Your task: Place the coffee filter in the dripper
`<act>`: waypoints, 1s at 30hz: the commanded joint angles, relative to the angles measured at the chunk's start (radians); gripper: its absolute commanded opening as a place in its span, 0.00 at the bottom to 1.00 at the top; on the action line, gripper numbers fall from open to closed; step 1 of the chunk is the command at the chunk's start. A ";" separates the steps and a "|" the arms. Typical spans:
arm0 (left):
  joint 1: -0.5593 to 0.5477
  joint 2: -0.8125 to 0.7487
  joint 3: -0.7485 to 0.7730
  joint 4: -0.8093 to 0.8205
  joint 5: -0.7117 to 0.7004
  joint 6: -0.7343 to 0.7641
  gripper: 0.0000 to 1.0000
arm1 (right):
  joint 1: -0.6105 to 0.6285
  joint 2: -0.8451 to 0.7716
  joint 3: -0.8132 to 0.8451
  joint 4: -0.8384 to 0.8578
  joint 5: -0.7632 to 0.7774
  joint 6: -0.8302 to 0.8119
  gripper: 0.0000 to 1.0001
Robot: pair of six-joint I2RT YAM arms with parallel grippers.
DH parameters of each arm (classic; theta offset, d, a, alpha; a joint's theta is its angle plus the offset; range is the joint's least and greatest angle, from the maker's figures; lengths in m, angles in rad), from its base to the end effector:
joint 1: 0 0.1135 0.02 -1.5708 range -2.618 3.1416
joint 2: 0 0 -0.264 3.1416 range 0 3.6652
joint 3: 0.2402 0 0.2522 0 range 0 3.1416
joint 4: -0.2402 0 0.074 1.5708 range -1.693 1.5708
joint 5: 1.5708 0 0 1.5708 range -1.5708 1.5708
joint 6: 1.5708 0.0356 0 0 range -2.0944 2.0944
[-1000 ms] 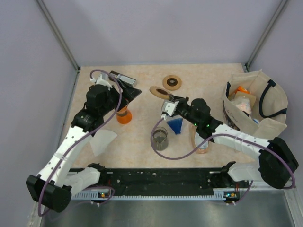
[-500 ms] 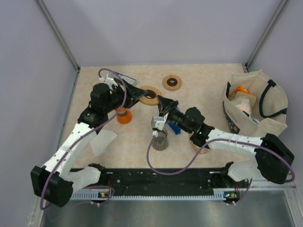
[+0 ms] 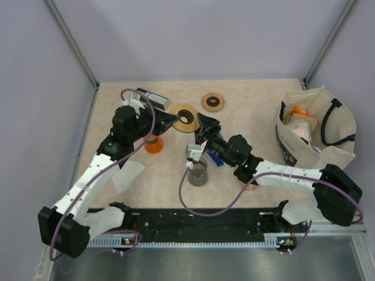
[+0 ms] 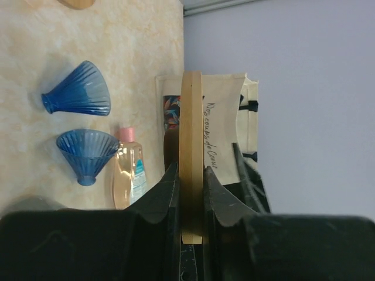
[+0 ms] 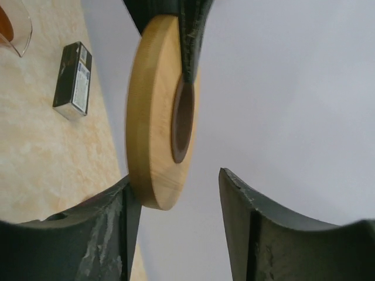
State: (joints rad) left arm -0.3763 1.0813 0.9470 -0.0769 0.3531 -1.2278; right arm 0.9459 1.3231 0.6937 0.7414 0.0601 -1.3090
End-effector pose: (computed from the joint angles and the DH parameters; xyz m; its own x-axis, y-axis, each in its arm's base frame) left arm 0.2295 -0.1039 0.3506 -0.6864 -0.6789 -0.2606 0.0381 0.3242 -0.9452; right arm 0.1758 0.2400 0.2860 0.7652 -0.5874 -0.2637 -0.1373 0.2512 -0.9581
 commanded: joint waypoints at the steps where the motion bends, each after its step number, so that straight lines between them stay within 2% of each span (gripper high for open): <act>1: 0.001 -0.067 -0.017 0.068 -0.075 0.123 0.00 | 0.007 -0.022 0.013 0.067 0.041 0.134 0.62; 3: 0.004 -0.093 -0.020 0.052 -0.133 0.140 0.00 | 0.007 -0.038 0.017 0.046 0.037 0.184 0.70; 6: 0.017 -0.126 -0.028 0.028 -0.178 0.166 0.00 | 0.008 -0.071 0.021 0.001 0.029 0.287 0.75; 7: 0.026 -0.138 -0.028 0.025 -0.184 0.168 0.00 | 0.008 -0.088 0.023 -0.025 0.024 0.327 0.80; 8: 0.039 -0.145 -0.034 0.017 -0.186 0.171 0.00 | 0.008 -0.107 0.021 -0.049 0.020 0.365 0.92; 10: 0.071 -0.159 -0.036 -0.009 -0.192 0.180 0.00 | 0.008 -0.145 0.013 -0.103 0.009 0.439 0.98; 14: 0.157 -0.178 -0.040 -0.115 -0.224 0.203 0.00 | 0.008 -0.231 -0.017 -0.169 0.041 0.569 0.99; 19: 0.229 -0.211 -0.070 -0.179 -0.240 0.225 0.00 | 0.008 -0.326 -0.088 -0.189 0.112 0.626 0.99; 30: 0.267 -0.201 -0.168 -0.186 -0.244 0.234 0.00 | 0.007 -0.348 -0.095 -0.228 0.173 0.662 0.99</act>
State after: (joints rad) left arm -0.1207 0.8894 0.7944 -0.3202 0.1181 -1.0126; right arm 0.9463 0.9901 0.5961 0.5056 0.2031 -0.6857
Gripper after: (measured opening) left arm 0.179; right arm 0.989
